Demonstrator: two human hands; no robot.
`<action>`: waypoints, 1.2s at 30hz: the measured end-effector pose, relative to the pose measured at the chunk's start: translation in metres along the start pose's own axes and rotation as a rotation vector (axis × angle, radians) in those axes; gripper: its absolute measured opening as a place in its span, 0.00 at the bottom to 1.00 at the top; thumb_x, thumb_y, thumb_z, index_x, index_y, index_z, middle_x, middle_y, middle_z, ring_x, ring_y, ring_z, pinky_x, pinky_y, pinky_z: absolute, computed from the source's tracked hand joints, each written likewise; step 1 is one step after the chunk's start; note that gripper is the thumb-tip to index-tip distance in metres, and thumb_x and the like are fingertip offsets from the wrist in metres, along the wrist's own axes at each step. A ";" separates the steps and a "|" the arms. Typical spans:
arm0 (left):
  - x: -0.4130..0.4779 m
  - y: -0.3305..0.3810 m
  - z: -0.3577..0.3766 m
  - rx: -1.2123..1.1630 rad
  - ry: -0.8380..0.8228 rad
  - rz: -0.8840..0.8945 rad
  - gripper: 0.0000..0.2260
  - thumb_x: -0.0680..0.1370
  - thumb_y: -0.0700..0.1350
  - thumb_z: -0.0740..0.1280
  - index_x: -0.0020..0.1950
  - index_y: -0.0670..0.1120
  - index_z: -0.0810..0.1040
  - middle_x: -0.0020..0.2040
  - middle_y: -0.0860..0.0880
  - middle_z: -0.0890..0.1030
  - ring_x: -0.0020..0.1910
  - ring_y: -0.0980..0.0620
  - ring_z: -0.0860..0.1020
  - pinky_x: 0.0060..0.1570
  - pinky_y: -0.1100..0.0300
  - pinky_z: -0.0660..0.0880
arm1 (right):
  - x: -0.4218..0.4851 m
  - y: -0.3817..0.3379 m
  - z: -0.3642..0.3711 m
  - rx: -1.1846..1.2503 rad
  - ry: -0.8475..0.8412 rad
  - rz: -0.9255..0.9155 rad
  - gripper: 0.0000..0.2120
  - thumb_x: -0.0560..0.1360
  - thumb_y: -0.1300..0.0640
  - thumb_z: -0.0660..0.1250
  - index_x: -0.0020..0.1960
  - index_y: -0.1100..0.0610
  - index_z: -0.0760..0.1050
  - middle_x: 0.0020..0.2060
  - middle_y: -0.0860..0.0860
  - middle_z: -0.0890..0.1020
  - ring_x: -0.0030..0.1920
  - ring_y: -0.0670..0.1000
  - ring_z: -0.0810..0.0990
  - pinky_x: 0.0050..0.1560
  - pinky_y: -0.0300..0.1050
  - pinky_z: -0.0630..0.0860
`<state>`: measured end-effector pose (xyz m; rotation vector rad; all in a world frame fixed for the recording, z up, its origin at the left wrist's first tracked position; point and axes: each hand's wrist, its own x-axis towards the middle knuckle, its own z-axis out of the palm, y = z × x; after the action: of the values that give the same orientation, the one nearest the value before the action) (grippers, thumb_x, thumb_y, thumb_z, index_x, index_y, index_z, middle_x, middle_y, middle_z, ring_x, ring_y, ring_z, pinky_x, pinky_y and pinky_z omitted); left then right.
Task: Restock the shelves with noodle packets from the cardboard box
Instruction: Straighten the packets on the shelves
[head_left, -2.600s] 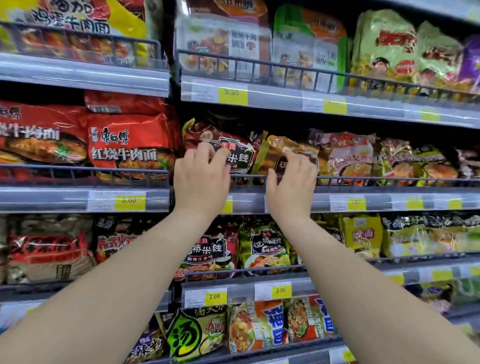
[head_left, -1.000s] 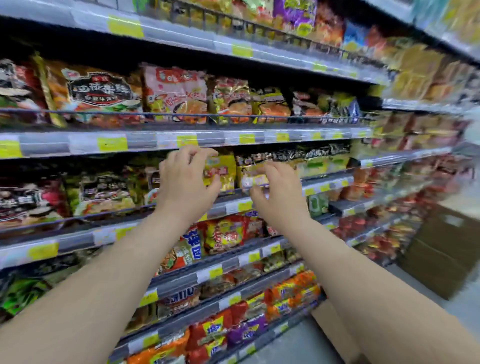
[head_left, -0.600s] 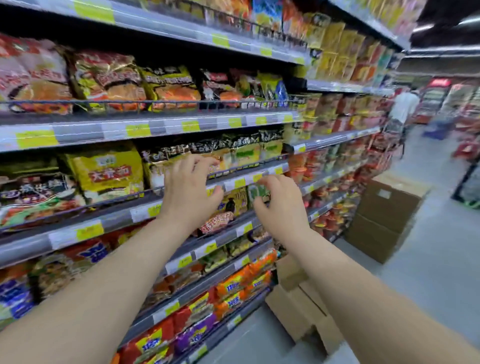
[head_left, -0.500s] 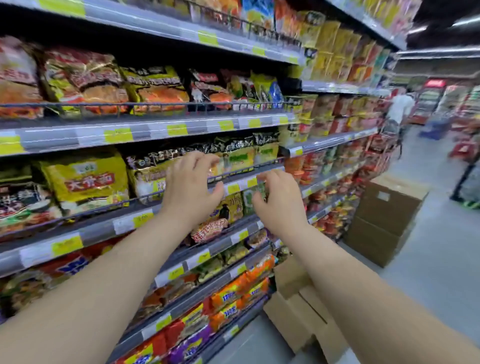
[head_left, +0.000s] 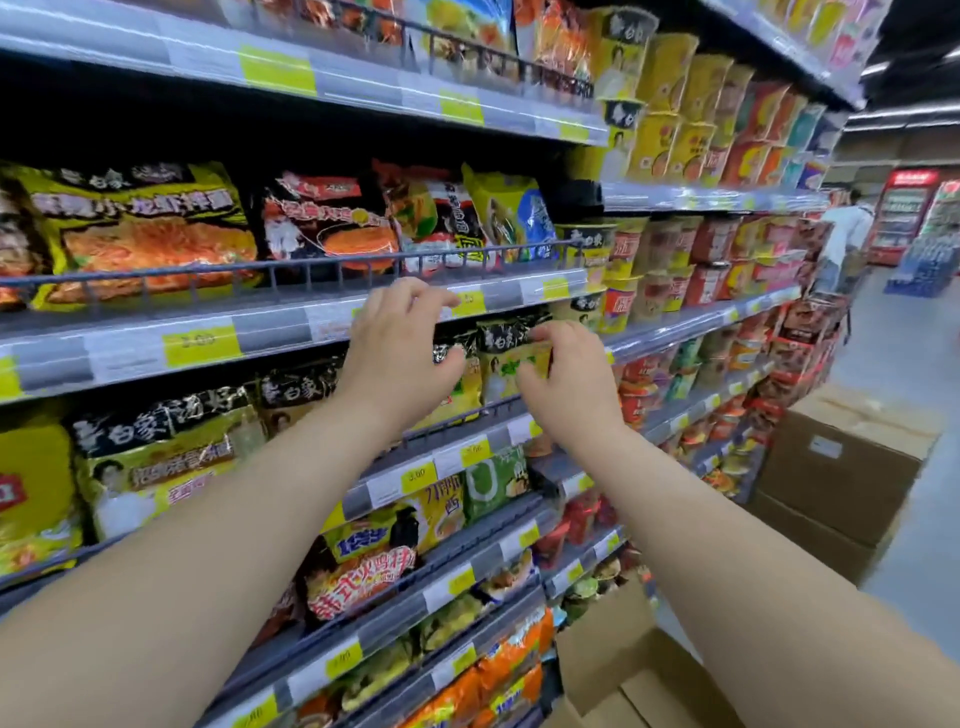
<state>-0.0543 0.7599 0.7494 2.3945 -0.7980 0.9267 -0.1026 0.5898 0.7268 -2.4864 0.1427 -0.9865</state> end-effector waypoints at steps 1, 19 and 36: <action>0.011 0.002 0.007 0.012 0.021 -0.004 0.18 0.75 0.49 0.65 0.64 0.49 0.71 0.61 0.48 0.71 0.63 0.46 0.67 0.63 0.52 0.62 | 0.014 0.009 0.000 0.022 0.004 -0.020 0.17 0.75 0.57 0.63 0.63 0.59 0.72 0.58 0.53 0.75 0.61 0.53 0.69 0.60 0.47 0.68; 0.157 0.023 0.058 0.363 0.089 -0.605 0.28 0.77 0.61 0.60 0.66 0.40 0.67 0.61 0.38 0.72 0.60 0.37 0.72 0.56 0.47 0.70 | 0.238 0.074 0.025 0.032 -0.089 -0.100 0.26 0.76 0.42 0.60 0.61 0.64 0.70 0.57 0.61 0.75 0.56 0.63 0.73 0.56 0.54 0.71; 0.194 0.017 0.057 0.088 0.141 -0.883 0.35 0.72 0.66 0.64 0.64 0.38 0.67 0.53 0.42 0.78 0.51 0.41 0.78 0.51 0.48 0.77 | 0.273 0.074 0.036 0.235 -0.064 0.125 0.44 0.70 0.35 0.66 0.73 0.62 0.56 0.66 0.58 0.71 0.66 0.61 0.68 0.65 0.56 0.64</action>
<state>0.0781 0.6463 0.8523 2.3345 0.3648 0.7288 0.1278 0.4670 0.8405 -2.2620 0.1502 -0.8215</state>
